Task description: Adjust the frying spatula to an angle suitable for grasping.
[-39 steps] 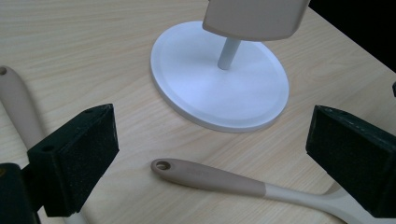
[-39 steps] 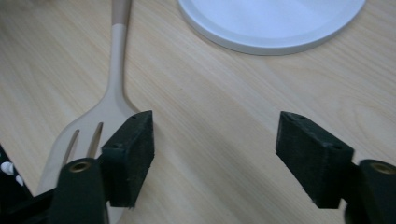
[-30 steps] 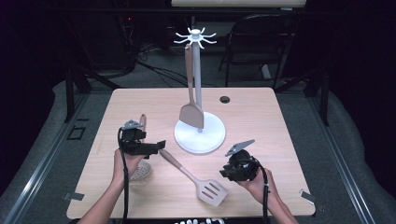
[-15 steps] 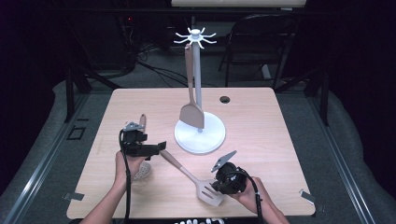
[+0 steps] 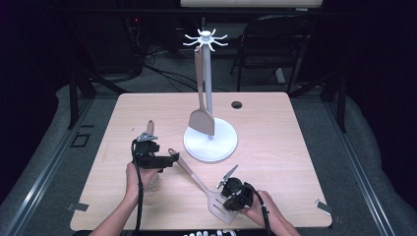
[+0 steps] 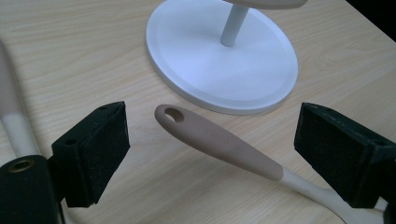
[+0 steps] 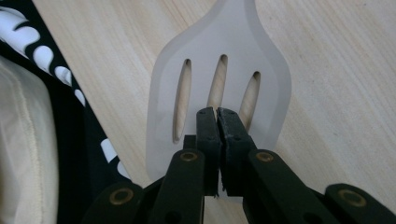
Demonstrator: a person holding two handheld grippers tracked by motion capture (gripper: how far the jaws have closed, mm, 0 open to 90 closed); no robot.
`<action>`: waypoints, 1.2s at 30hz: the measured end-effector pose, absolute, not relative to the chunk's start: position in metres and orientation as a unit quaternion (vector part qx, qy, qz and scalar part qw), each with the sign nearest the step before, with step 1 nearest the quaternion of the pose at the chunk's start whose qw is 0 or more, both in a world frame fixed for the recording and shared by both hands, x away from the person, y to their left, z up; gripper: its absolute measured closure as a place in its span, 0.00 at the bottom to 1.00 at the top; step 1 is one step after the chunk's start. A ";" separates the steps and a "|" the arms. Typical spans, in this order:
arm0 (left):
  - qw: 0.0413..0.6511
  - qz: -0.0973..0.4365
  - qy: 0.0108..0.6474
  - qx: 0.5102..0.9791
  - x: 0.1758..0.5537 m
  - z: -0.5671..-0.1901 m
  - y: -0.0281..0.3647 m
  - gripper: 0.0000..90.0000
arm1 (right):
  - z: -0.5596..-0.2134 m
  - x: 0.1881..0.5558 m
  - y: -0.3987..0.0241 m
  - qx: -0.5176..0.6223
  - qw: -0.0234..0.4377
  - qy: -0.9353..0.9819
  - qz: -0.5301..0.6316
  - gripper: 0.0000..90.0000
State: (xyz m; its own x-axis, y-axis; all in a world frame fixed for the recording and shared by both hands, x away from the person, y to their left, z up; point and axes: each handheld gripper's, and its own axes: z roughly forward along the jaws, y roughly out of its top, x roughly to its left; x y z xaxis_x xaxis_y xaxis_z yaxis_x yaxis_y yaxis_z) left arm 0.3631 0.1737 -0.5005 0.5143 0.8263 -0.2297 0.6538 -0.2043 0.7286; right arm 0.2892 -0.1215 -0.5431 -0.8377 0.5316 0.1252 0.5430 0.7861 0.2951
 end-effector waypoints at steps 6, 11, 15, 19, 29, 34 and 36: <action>0.396 0.101 0.489 0.771 0.364 -0.506 0.168 0.13 | -0.546 0.292 -0.123 -0.295 0.029 -0.939 -0.172 0.99; 0.387 0.101 0.509 0.762 0.368 -0.511 0.170 0.15 | -0.547 0.293 -0.125 -0.300 0.035 -0.937 -0.174 0.99; 0.386 0.097 0.518 0.757 0.371 -0.514 0.172 0.16 | -0.547 0.294 -0.125 -0.299 0.036 -0.938 -0.174 0.99; 0.381 0.088 0.524 0.757 0.376 -0.520 0.172 0.17 | -0.546 0.295 -0.125 -0.297 0.036 -0.939 -0.171 0.99; 0.369 0.079 0.526 0.762 0.388 -0.527 0.165 0.21 | -0.547 0.295 -0.125 -0.299 0.040 -0.937 -0.177 1.00; 0.363 0.069 0.526 0.766 0.390 -0.530 0.163 0.34 | -0.547 0.296 -0.125 -0.297 0.042 -0.937 -0.177 1.00; 0.358 0.069 0.527 0.768 0.391 -0.531 0.162 0.35 | -0.547 0.296 -0.124 -0.296 0.042 -0.938 -0.177 1.00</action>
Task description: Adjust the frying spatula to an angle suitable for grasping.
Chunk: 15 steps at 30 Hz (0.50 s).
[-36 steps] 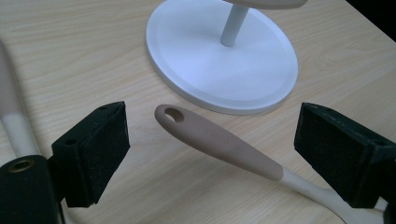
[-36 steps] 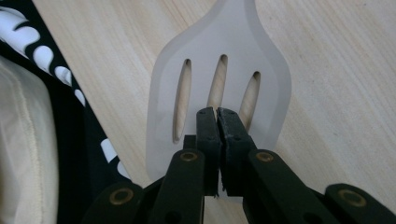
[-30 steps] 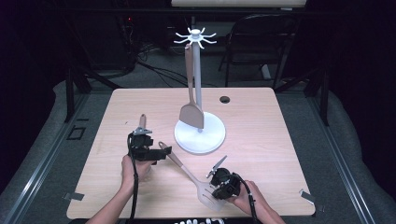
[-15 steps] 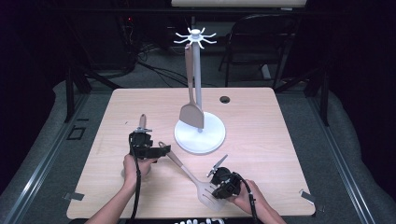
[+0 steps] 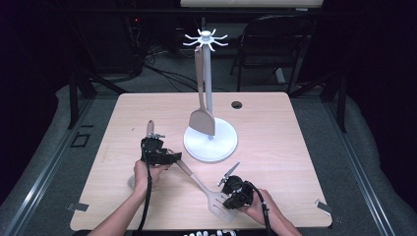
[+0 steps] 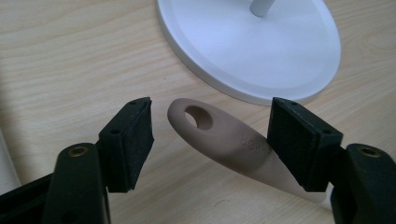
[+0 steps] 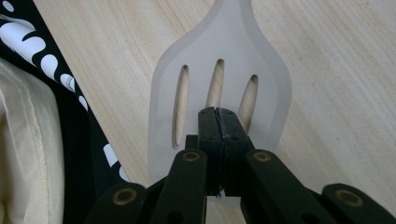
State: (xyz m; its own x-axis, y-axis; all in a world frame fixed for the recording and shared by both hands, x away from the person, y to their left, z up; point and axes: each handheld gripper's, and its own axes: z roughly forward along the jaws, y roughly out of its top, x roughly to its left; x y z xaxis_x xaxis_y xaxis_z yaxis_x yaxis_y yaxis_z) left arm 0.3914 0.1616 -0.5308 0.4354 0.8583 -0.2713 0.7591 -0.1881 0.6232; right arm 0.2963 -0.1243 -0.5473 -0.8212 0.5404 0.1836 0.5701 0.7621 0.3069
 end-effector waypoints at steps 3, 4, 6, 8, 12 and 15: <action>0.361 0.058 0.523 0.770 0.392 -0.532 0.160 0.43 | -0.547 0.297 -0.124 -0.295 0.042 -0.938 -0.176 1.00; 0.363 0.056 0.521 0.770 0.392 -0.532 0.159 0.46 | -0.547 0.297 -0.124 -0.295 0.042 -0.938 -0.177 1.00; 0.364 0.059 0.520 0.771 0.391 -0.532 0.158 0.46 | -0.547 0.297 -0.124 -0.295 0.043 -0.938 -0.177 1.00; 0.370 0.053 0.522 0.767 0.391 -0.532 0.161 0.47 | -0.547 0.297 -0.124 -0.294 0.043 -0.938 -0.177 1.00; 0.385 0.046 0.523 0.759 0.390 -0.531 0.165 0.52 | -0.547 0.298 -0.124 -0.294 0.045 -0.939 -0.174 0.98; 0.402 0.045 0.523 0.750 0.388 -0.528 0.168 0.55 | -0.546 0.298 -0.124 -0.293 0.050 -0.938 -0.178 0.94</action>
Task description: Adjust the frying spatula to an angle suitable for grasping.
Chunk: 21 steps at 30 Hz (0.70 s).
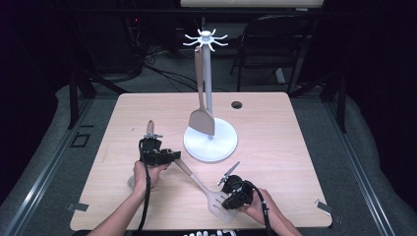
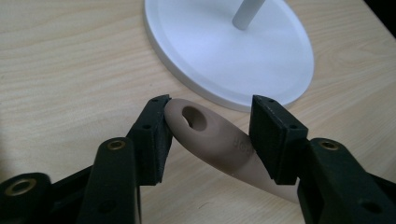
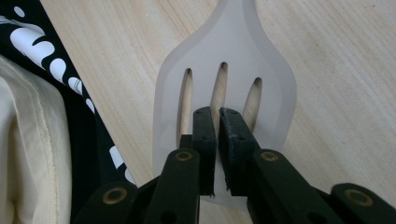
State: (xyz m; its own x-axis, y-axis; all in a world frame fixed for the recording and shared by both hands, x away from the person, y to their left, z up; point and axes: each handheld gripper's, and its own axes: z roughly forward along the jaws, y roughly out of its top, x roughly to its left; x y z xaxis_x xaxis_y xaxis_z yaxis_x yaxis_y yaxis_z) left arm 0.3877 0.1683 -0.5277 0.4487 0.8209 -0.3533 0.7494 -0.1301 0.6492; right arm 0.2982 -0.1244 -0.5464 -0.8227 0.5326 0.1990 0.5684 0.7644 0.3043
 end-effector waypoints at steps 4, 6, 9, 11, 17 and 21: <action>0.421 0.042 0.519 0.743 0.385 -0.523 0.172 0.60 | -0.546 0.296 -0.123 -0.290 0.050 -0.938 -0.181 0.90; 0.425 0.046 0.513 0.744 0.384 -0.521 0.172 0.60 | -0.545 0.296 -0.122 -0.291 0.051 -0.937 -0.184 0.87; 0.435 0.049 0.507 0.742 0.382 -0.518 0.172 0.62 | -0.544 0.298 -0.120 -0.294 0.048 -0.934 -0.197 0.82; 0.439 0.049 0.504 0.742 0.381 -0.517 0.172 0.62 | -0.543 0.298 -0.119 -0.297 0.045 -0.932 -0.200 0.82; 0.450 0.054 0.494 0.742 0.378 -0.512 0.171 0.63 | -0.534 0.299 -0.112 -0.311 0.013 -0.917 -0.249 0.77; 0.456 0.055 0.490 0.741 0.376 -0.509 0.171 0.64 | -0.533 0.301 -0.107 -0.319 -0.008 -0.907 -0.273 0.76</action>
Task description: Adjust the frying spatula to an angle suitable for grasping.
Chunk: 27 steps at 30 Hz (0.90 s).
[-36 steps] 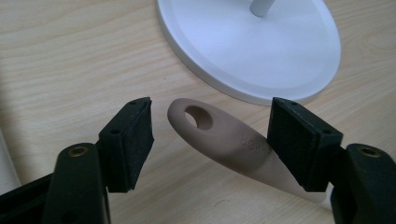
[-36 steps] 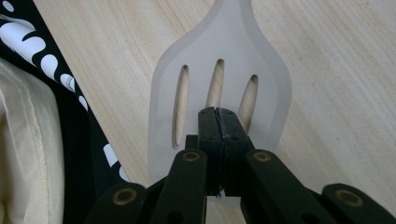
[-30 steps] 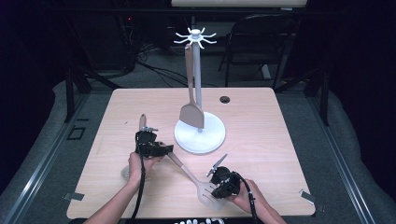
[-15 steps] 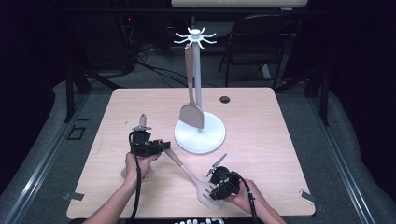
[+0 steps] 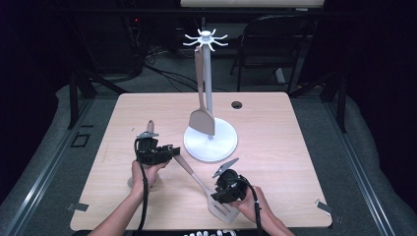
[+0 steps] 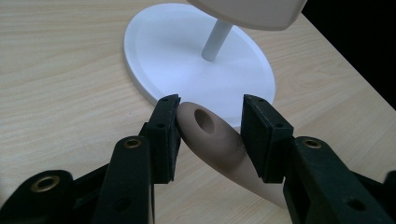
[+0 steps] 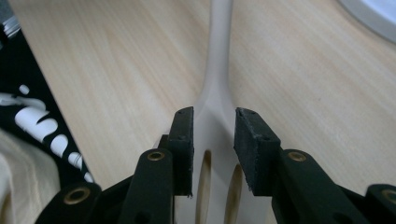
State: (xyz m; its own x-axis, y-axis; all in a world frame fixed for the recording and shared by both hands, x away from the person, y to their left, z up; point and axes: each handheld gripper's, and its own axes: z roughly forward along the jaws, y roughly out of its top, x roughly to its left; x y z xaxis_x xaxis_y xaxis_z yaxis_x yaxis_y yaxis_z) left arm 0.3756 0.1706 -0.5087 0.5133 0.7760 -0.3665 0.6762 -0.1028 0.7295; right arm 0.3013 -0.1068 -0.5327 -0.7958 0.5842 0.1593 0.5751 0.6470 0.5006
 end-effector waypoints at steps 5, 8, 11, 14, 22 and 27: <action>0.461 0.058 0.485 0.741 0.374 -0.506 0.169 0.65 | -0.538 0.309 -0.100 0.327 0.007 0.903 0.279 0.73; 0.463 0.059 0.482 0.741 0.373 -0.504 0.169 0.65 | -0.541 0.311 -0.099 0.334 0.004 0.900 0.280 0.72; 0.468 0.059 0.480 0.739 0.372 -0.502 0.168 0.66 | -0.542 0.313 -0.101 0.338 0.001 0.898 0.283 0.72; 0.475 0.057 0.475 0.739 0.370 -0.499 0.168 0.67 | -0.543 0.313 -0.101 0.340 -0.002 0.895 0.287 0.72; 0.487 0.047 0.473 0.733 0.367 -0.497 0.168 0.68 | -0.543 0.313 -0.102 0.340 -0.012 0.893 0.296 0.76; 0.493 0.040 0.475 0.728 0.366 -0.496 0.168 0.69 | -0.543 0.312 -0.101 0.333 -0.005 0.893 0.302 0.79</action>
